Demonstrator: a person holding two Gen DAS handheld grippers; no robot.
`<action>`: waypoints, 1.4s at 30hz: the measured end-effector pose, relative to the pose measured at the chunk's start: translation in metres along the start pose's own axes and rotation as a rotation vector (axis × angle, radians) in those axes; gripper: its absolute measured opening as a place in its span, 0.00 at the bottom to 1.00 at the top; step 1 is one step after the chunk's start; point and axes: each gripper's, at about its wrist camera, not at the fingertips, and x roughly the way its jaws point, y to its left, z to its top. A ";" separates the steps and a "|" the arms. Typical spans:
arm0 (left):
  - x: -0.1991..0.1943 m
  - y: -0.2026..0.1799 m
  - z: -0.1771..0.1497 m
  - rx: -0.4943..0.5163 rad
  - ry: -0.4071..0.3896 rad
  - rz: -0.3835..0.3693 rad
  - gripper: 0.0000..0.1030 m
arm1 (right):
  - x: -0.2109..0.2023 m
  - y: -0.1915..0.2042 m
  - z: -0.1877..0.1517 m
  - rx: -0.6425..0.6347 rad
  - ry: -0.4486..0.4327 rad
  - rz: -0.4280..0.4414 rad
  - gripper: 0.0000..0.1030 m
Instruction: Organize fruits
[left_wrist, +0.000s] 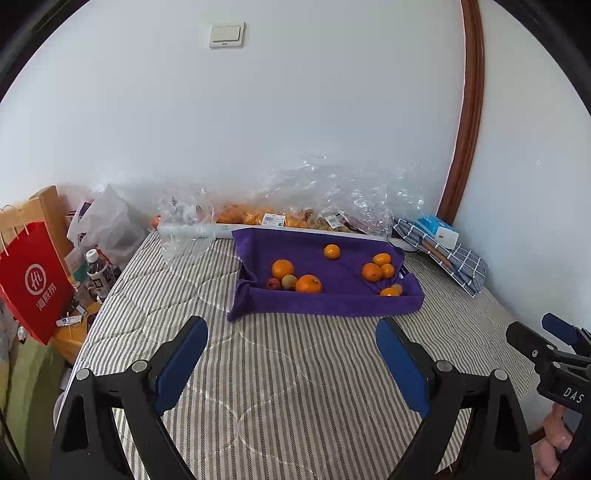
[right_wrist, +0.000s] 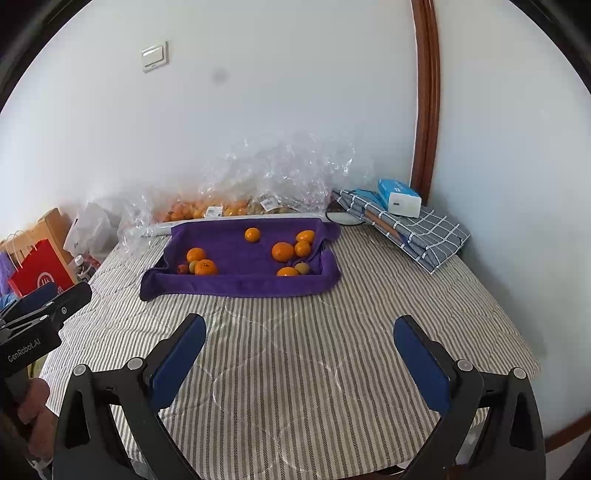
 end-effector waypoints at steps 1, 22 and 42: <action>0.000 0.001 0.000 -0.002 0.000 0.000 0.90 | 0.000 0.000 0.000 0.001 0.000 0.000 0.98; -0.001 0.008 -0.001 -0.004 -0.003 0.002 0.90 | -0.001 0.000 0.000 0.003 0.003 0.000 0.98; 0.000 0.010 0.001 -0.001 -0.003 0.006 0.90 | 0.000 0.000 -0.003 0.010 0.006 0.005 0.98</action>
